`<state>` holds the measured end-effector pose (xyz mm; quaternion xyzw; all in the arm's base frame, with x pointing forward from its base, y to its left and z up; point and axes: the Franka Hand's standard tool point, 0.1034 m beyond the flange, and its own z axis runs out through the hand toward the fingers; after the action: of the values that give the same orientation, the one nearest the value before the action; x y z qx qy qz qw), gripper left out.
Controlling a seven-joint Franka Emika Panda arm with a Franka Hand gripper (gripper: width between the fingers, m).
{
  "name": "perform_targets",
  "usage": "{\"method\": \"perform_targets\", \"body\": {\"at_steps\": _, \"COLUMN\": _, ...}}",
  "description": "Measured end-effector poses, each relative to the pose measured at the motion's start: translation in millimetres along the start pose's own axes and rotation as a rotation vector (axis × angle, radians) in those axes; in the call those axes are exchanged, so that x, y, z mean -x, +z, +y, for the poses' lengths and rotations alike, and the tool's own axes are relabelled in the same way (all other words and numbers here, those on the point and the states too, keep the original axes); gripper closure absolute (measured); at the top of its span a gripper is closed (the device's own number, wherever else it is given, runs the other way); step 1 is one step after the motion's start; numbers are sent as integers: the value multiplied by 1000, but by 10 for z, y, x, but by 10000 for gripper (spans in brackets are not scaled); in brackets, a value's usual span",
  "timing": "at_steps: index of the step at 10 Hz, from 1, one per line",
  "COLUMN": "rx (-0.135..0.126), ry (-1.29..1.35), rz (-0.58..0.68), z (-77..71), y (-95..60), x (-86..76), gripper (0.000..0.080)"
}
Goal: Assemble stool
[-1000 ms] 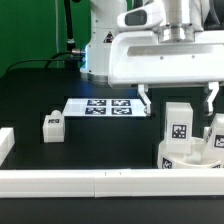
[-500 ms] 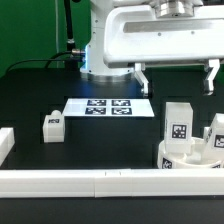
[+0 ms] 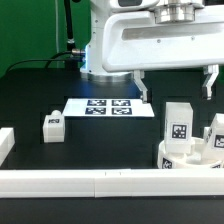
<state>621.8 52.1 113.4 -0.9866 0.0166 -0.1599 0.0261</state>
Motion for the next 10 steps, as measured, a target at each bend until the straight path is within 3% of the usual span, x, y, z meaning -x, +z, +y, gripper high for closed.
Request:
{"method": "perform_targets", "body": {"at_steps": 2, "rx": -22, "ry": 4, "rz": -194, "z": -33, "y": 41, "x": 151, "gripper": 150}}
{"method": "perform_targets", "body": {"at_steps": 4, "rx": -36, "ry": 7, "rz": -322, "z": -49, "y": 39, "x": 155, "gripper": 150}}
{"method": "perform_targets", "body": {"at_steps": 7, "rx": 25, "ry": -7, "rz": -345, "z": -38, "y": 111, "x": 126, "gripper": 150}}
{"method": "perform_targets", "body": {"at_steps": 10, "rx": 32, "ry": -1, "rz": -340, "z": 35, "y": 188, "x": 106, "gripper": 150}}
